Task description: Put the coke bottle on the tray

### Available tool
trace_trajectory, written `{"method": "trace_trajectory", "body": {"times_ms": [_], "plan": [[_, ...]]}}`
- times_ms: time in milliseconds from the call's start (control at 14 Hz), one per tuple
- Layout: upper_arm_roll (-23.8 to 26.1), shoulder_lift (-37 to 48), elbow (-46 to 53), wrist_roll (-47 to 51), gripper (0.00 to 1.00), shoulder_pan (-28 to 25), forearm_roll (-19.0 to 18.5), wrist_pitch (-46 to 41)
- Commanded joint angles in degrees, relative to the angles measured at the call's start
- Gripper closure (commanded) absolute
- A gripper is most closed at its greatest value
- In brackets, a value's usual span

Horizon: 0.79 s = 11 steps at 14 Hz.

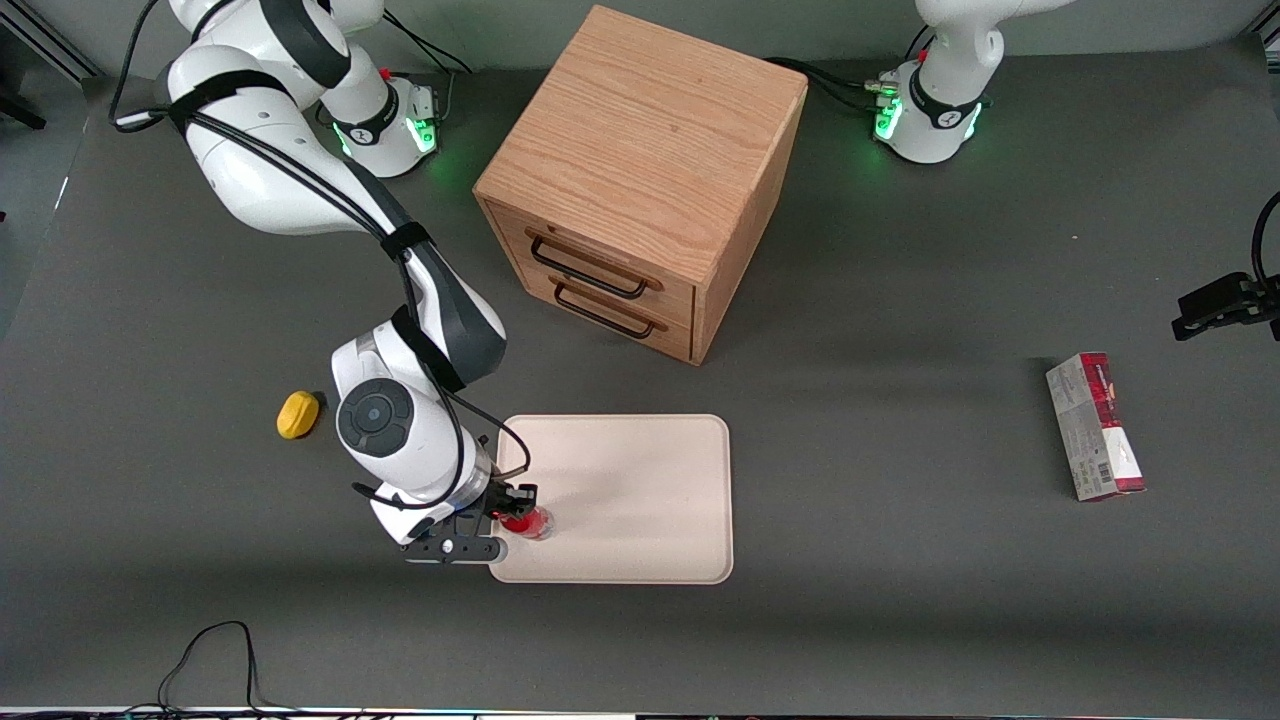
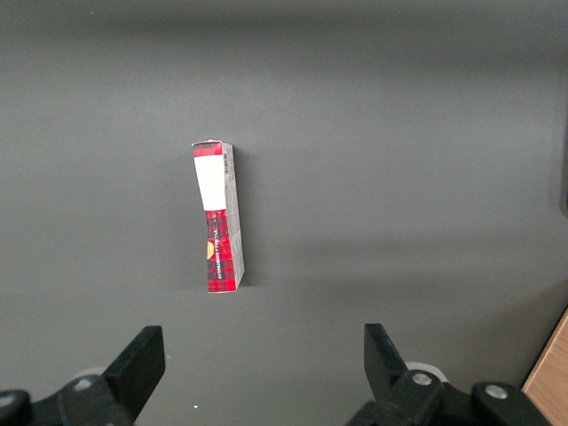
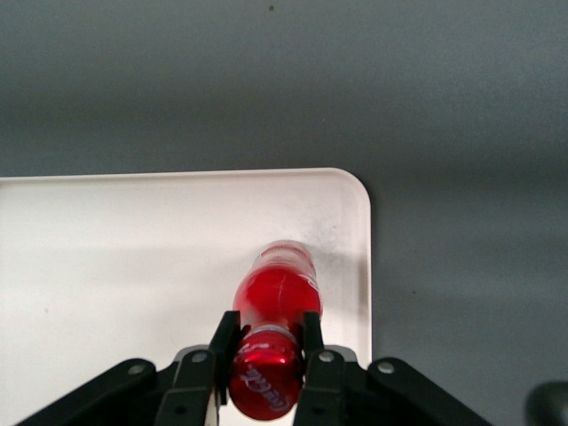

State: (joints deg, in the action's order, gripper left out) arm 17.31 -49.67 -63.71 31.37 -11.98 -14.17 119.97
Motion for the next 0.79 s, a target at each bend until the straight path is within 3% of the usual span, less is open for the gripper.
{"method": "trace_trajectory", "body": {"times_ms": [0, 357, 643, 714], "plan": [[0.18, 0.98, -1.68, 1.94, 0.0, 0.29, -4.45, 1.4], [0.0, 4.48, -2.38, 0.98, 0.0, -0.06, -4.9, 0.44], [-5.08, 17.47, -13.52, -2.36, 0.0, -0.06, -4.2, -4.64], [-6.83, 20.46, -15.55, -2.54, 0.0, -0.24, -2.55, -5.96]]}}
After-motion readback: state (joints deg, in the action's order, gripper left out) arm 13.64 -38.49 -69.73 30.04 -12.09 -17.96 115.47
